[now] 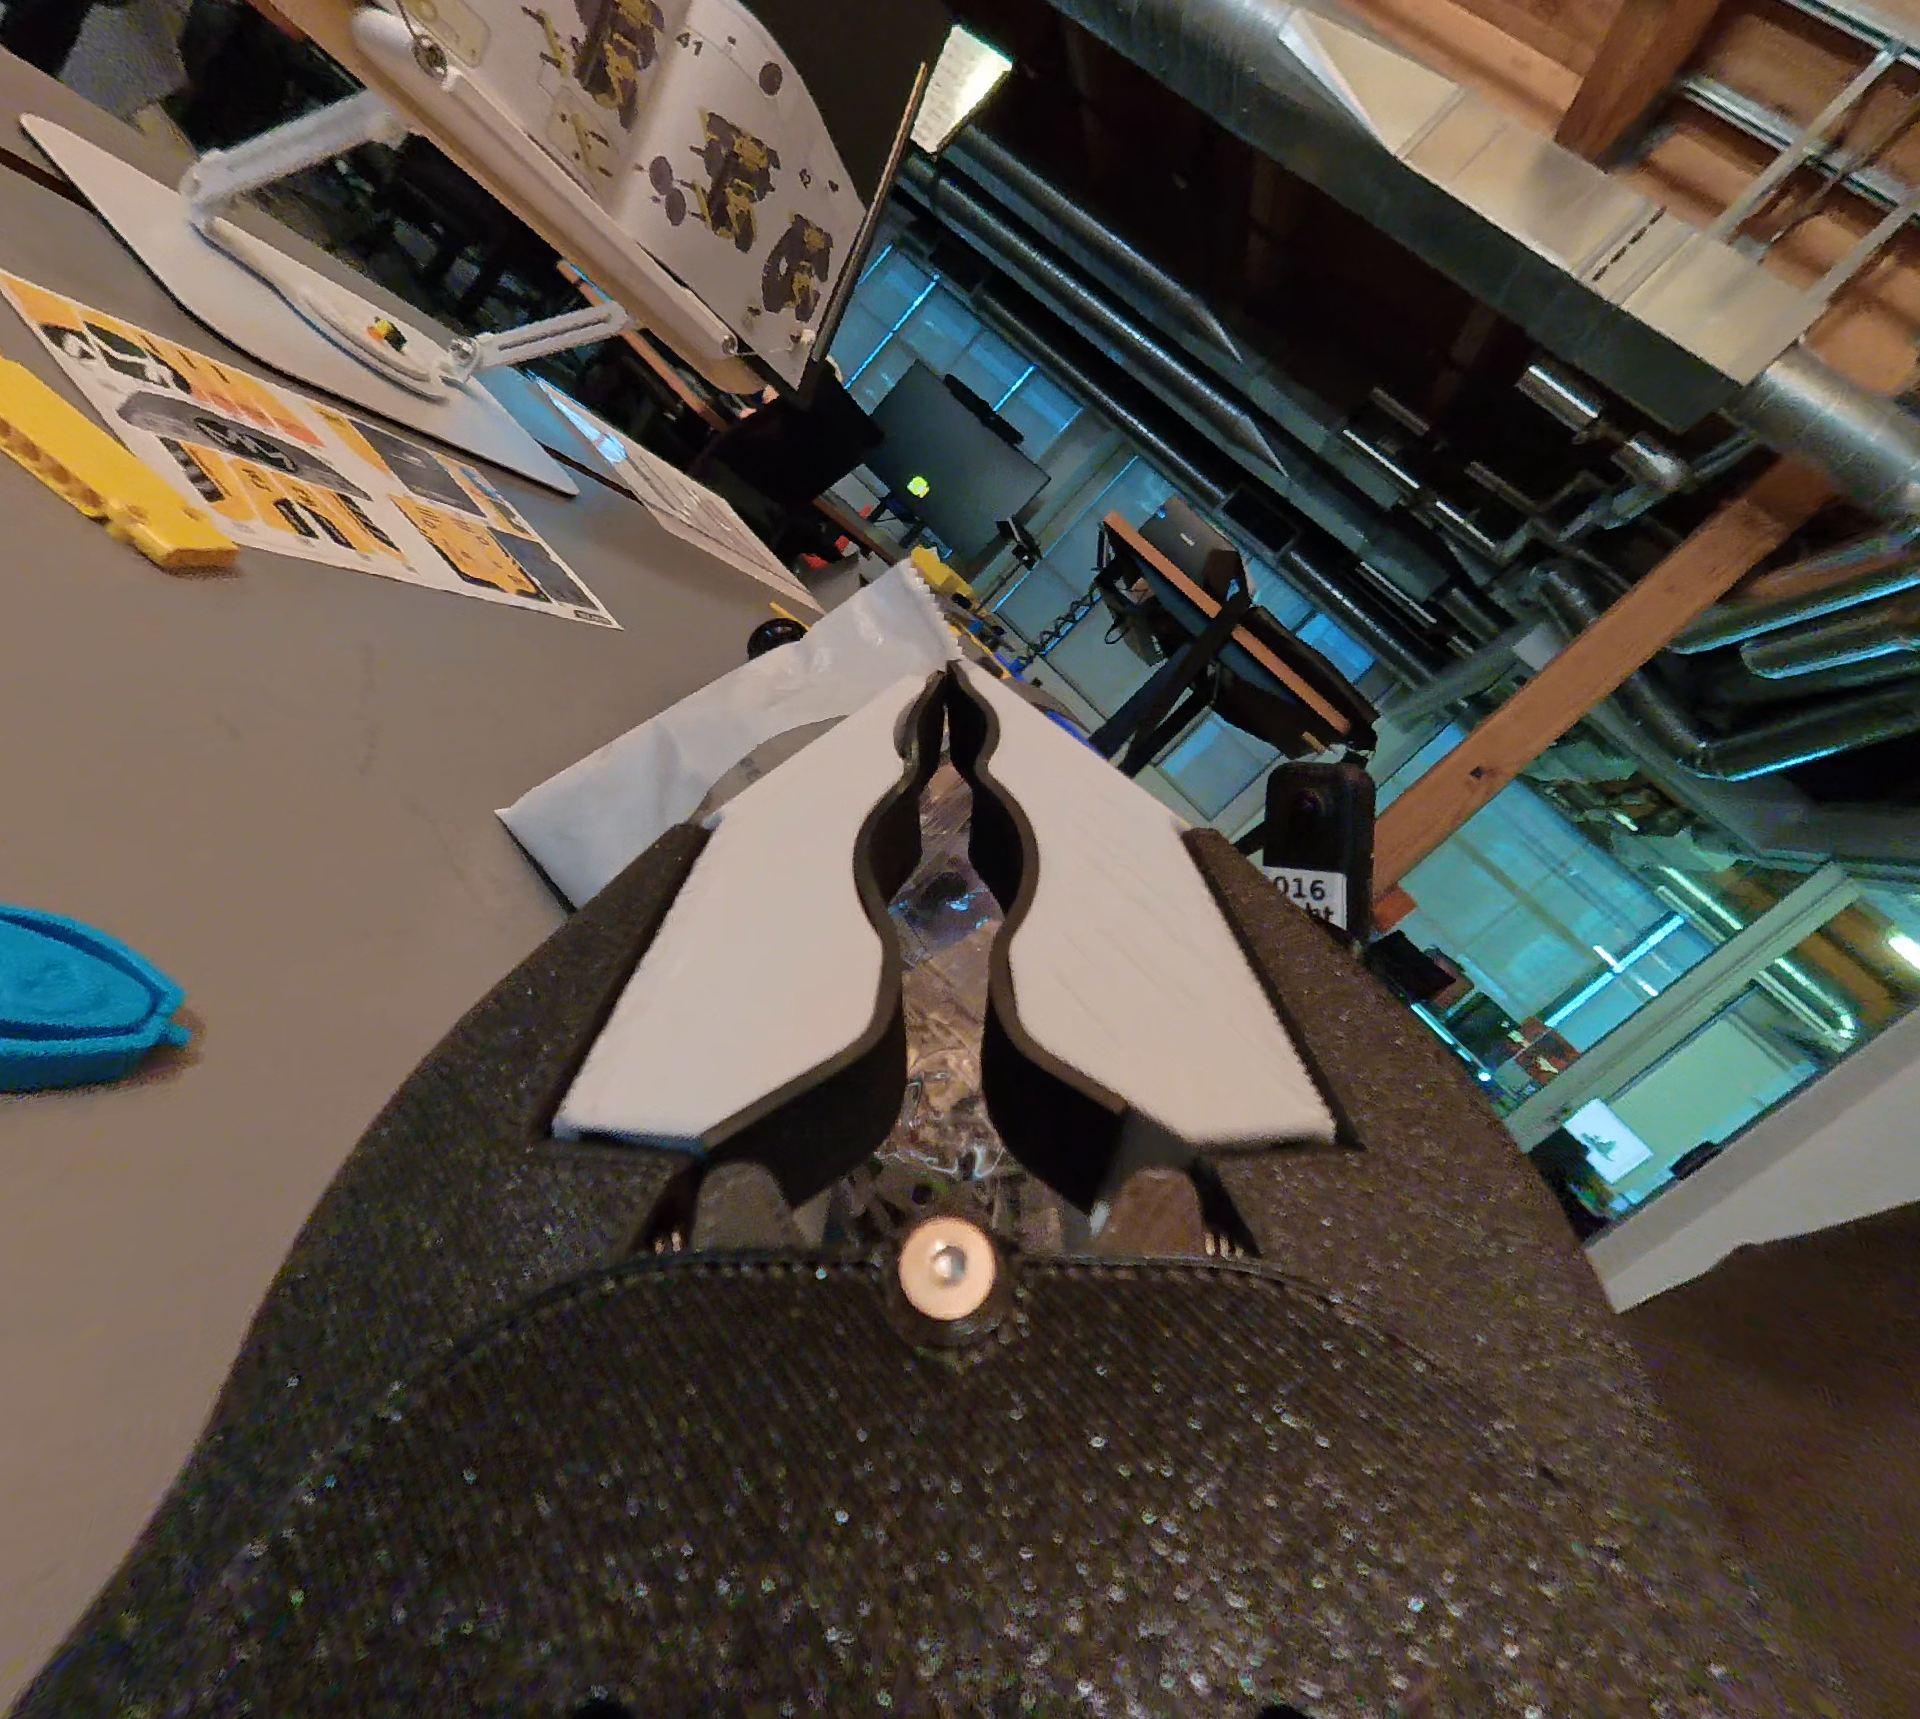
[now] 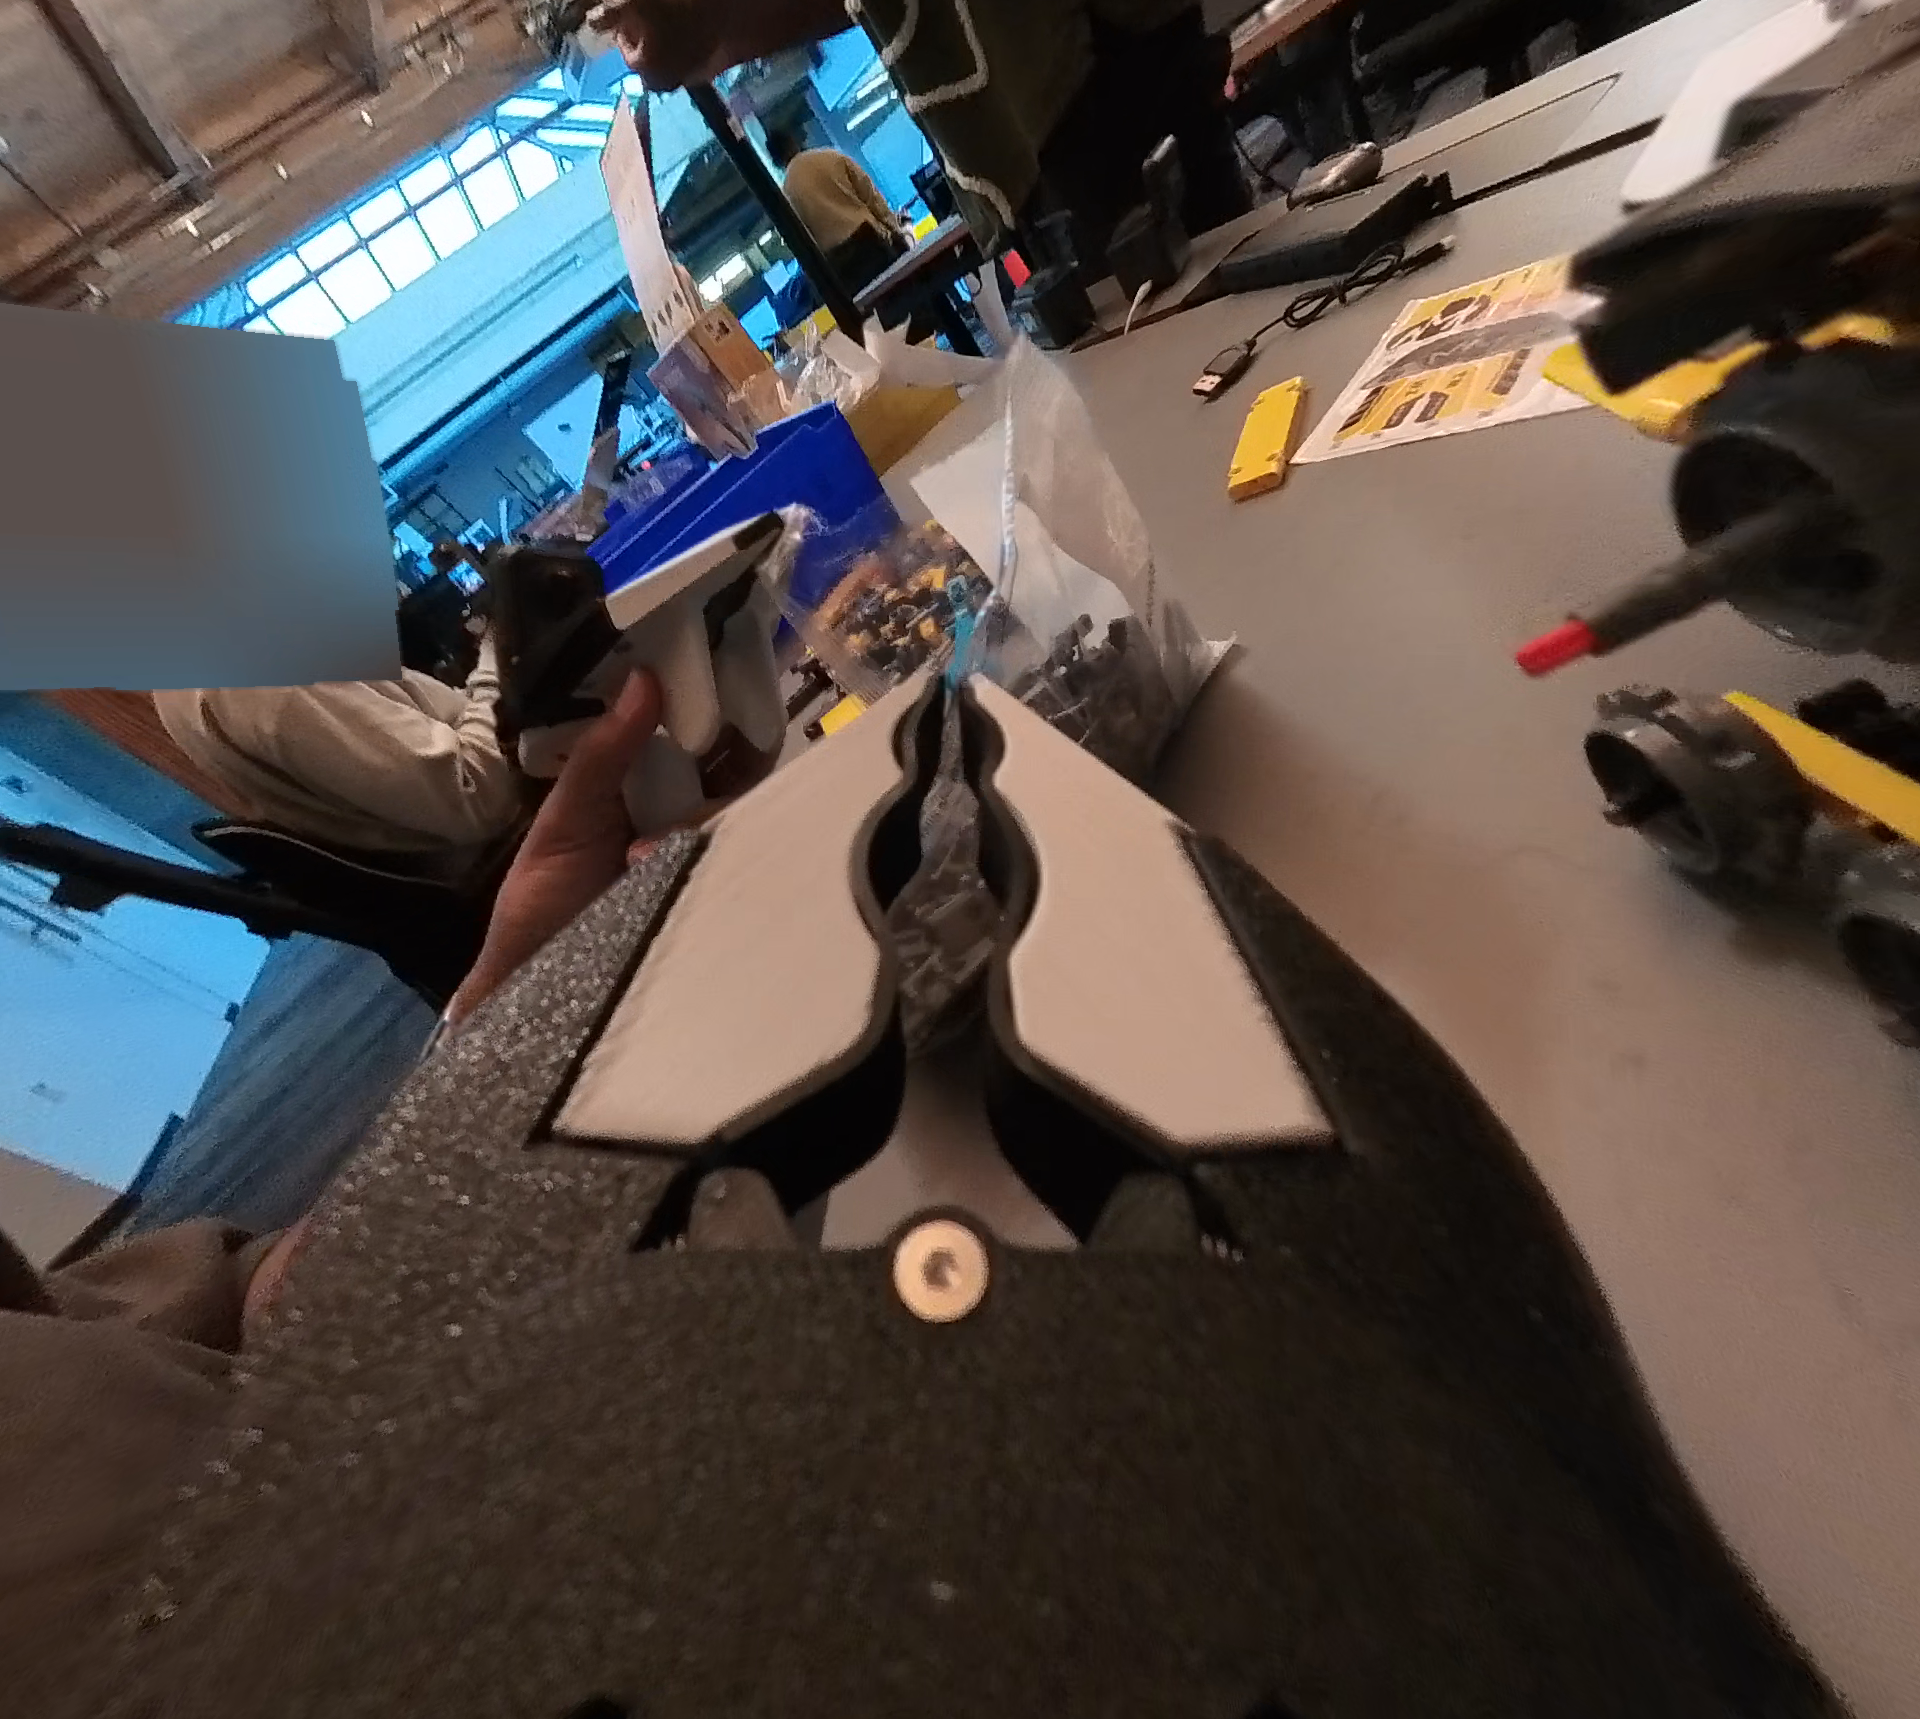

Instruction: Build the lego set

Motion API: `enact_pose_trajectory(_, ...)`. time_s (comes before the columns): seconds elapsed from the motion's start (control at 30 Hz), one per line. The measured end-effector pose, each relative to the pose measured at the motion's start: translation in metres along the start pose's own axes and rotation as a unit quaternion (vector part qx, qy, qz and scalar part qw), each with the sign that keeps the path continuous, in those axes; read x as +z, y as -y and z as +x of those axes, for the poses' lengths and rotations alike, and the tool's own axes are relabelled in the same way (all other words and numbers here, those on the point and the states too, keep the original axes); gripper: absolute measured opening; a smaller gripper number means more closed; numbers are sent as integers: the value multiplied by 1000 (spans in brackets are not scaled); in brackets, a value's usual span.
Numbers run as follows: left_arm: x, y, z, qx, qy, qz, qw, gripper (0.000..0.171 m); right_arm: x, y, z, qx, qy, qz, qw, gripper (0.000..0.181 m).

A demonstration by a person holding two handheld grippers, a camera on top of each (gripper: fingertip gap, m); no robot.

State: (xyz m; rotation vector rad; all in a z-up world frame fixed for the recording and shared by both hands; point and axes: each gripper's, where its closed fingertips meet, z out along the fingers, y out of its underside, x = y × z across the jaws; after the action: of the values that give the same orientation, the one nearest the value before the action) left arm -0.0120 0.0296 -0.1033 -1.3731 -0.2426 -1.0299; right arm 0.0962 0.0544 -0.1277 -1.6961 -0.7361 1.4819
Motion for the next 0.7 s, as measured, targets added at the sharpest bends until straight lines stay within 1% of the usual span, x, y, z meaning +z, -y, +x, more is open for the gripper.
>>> enact_pose_trajectory(0.07,-2,2,-1,13,7,-4,1000,0,4,-2,0,-7,1,-12,1000,6)
enact_pose_trajectory(0.2,-4,-6,-5,39,24,-25,999,0,3,-10,3,1,-2,-28,1000,29)
enact_pose_trajectory(0.23,-4,-7,-6,41,26,-27,998,0,0,-13,3,6,-3,-30,1000,32)
enact_pose_trajectory(0.3,-6,-10,-7,35,26,-26,999,5,-10,-17,2,6,-9,-34,999,36)
enact_pose_trajectory(0.37,-9,-11,-7,28,26,-25,999,13,-25,-23,1,-14,-27,-41,999,41)
enact_pose_trajectory(0.43,-14,-12,-8,28,31,-22,999,16,-43,-26,-2,-35,-44,-38,998,45)
enact_pose_trajectory(0.53,-24,-12,-7,34,47,-17,998,28,-76,-24,-19,-62,-48,-3,997,45)
enact_pose_trajectory(0.6,-36,-11,-2,42,60,-8,997,34,-99,-31,-37,-91,-32,12,995,40)
enact_pose_trajectory(0.63,-42,-12,-1,49,70,-6,996,36,-110,-41,-45,-111,-26,8,993,36)
enact_pose_trajectory(0.7,-55,-15,5,58,82,0,995,40,-124,-75,-52,-152,-25,-31,988,30)
